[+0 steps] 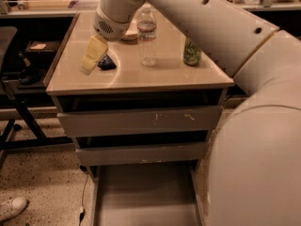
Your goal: Place rxbar blueberry into bottom drawer
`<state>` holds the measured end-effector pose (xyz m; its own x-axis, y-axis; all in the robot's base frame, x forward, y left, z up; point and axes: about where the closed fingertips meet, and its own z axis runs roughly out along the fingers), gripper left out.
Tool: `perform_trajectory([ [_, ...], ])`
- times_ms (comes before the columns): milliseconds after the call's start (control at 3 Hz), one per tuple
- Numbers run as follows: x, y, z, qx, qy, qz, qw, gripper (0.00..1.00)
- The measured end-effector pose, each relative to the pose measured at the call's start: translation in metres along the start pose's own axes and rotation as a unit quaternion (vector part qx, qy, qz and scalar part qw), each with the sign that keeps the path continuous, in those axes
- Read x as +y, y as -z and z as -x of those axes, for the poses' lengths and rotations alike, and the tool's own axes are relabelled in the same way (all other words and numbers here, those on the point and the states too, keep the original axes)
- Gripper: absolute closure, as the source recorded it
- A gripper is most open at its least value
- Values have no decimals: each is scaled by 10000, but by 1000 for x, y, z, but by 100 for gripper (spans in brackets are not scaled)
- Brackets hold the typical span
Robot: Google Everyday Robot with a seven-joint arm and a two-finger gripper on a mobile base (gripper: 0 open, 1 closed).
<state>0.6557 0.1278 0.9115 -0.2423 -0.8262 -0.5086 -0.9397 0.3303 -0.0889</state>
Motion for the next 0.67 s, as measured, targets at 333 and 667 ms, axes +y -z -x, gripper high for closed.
perform_trajectory([
  [333, -20, -12, 11, 66, -45, -22, 10000, 0],
  [667, -38, -17, 24, 105, 9, -93, 9999, 0],
])
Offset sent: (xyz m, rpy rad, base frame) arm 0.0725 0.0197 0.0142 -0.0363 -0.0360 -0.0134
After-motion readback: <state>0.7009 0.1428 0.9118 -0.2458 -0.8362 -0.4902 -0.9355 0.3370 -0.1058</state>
